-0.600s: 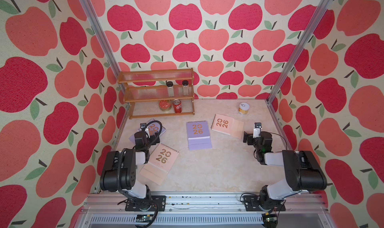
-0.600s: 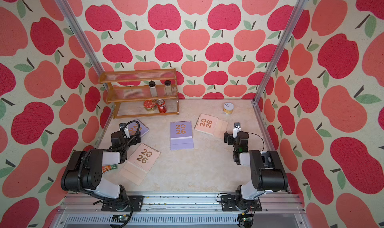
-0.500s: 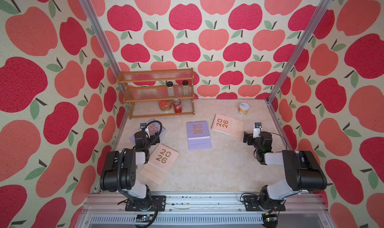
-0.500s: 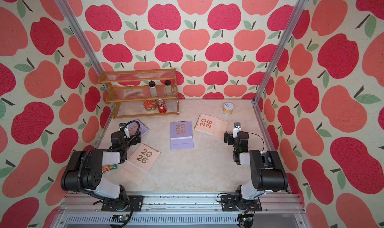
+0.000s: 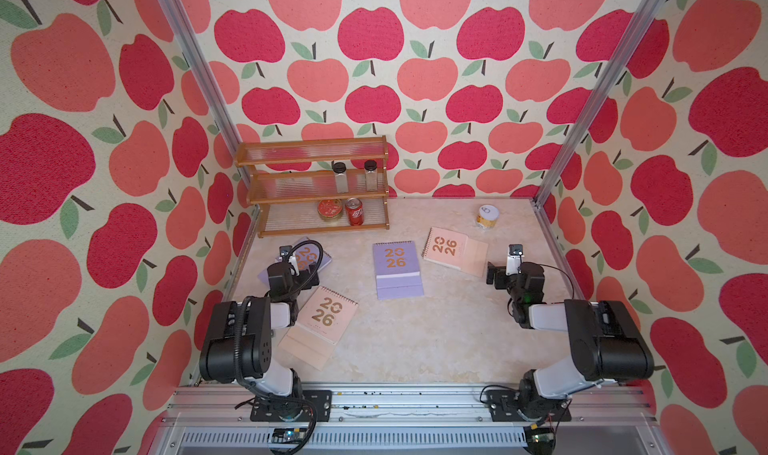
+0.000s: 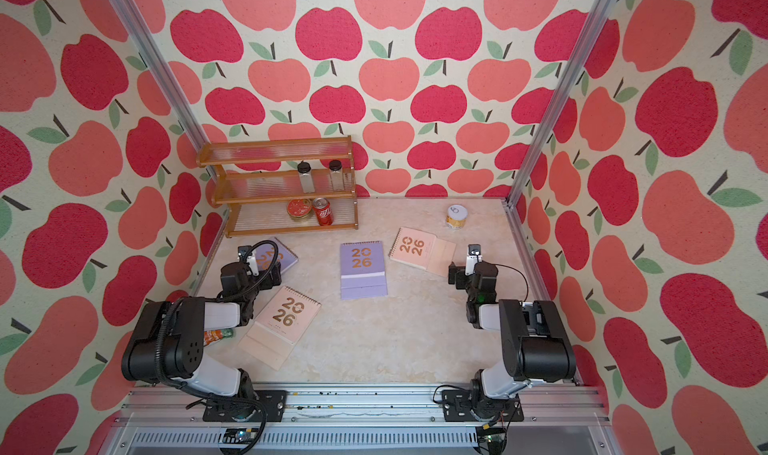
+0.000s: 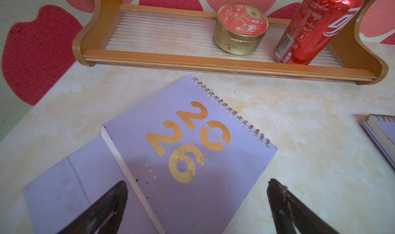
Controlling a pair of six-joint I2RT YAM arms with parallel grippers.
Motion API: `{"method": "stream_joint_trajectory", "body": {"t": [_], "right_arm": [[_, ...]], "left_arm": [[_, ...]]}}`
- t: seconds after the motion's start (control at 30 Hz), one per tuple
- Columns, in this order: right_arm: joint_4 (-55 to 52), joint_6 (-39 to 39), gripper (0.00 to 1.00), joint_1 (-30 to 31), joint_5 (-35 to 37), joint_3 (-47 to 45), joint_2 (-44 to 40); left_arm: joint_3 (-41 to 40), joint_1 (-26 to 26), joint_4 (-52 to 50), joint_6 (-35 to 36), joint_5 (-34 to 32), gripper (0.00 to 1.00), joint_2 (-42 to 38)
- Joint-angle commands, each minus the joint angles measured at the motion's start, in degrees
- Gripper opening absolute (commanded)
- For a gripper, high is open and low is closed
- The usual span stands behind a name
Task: Stack the calendars
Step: Pick up the calendar at the center of the board.
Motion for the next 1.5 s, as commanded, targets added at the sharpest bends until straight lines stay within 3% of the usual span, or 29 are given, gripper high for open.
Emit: {"method": "stream_joint_trajectory", "body": {"t": [0.0,0.2,0.27,0.33,0.37,0.4,0.47,0.53,0.6,0.7,0.77,0.87,0.97,1.03,1.17,1.3,1.47], "right_arm": [[1.46,-0.81,0.99,-0.28,-0.56,1.05,0.57],[1.99,-0.87,0.99,-0.15,0.24,0.85,0.4],[1.3,-0.58,0.99,0.22,4.27,1.25,-1.55],[-9.93,-0.29,0.99,1.18,8.79,4.9,-6.43],[-15.56,-0.44,0.99,2.15,11.22,8.0,-8.68],[-21.44,3.23,0.99,2.38,10.84,10.75,-11.42],[-23.64,11.61,0.99,1.68,2.38,13.13,-16.52],[-20.54,21.16,0.99,0.91,-5.09,12.66,-20.5],[-20.92,26.56,0.99,0.21,-13.15,13.51,-22.29],[-27.74,24.88,0.99,0.8,-24.18,17.41,-20.98],[-38.74,20.62,0.99,5.11,-21.25,22.37,-19.06],[-52.32,15.77,0.97,13.86,-10.9,29.34,-14.38],[-54.3,12.47,0.97,22.62,-2.07,31.11,-11.29],[-55.32,14.99,0.98,25.58,2.6,31.9,-8.86],[-61.57,21.85,0.96,25.98,-3.84,36.95,-1.08],[-59.4,25.48,0.91,26.53,-10.66,37.62,5.02],[-59.36,27.3,0.87,27.83,-13.12,39.85,10.66]], "left_arm": [[1.32,0.34,1.15,0.9,0.92,0.99,0.72],[1.32,0.35,1.16,0.9,0.86,0.99,0.75],[3.23,0.05,-1.88,0.02,-2.87,0.99,-0.93],[13.46,-0.04,-24.51,-3.42,-8.57,0.99,-6.13],[19.71,0.79,-34.64,-8.99,-8.78,0.99,-6.96],[24.32,1.37,-41.33,-10.61,-2.5,1.0,-7.09],[29.07,-0.52,-46.09,-11.13,3.16,1.0,-8.04],[30.14,-2.33,-45.94,-13.55,7.93,0.99,-10.51],[26.95,-2.38,-39.69,-18.95,15.17,0.99,-13.54],[23.63,-2.44,-34.55,-25.16,19.56,0.99,-14.83],[27.03,-4.52,-41.65,-21.98,17.58,1.0,-13.09],[30.36,-13.85,-48.19,-13.07,4.06,0.98,-10.83],[31.67,-17.41,-48.52,-13.18,4.93,0.99,-7.48],[31.43,-17.91,-46.84,-15.18,7.94,0.97,-5.14],[30.44,-19.14,-42.56,-18.18,12.78,0.96,-0.97],[30.97,-19.99,-40.68,-19.78,13.73,0.95,2.42],[31.46,-20.73,-40.48,-21.25,12.86,0.95,5.25]]}}
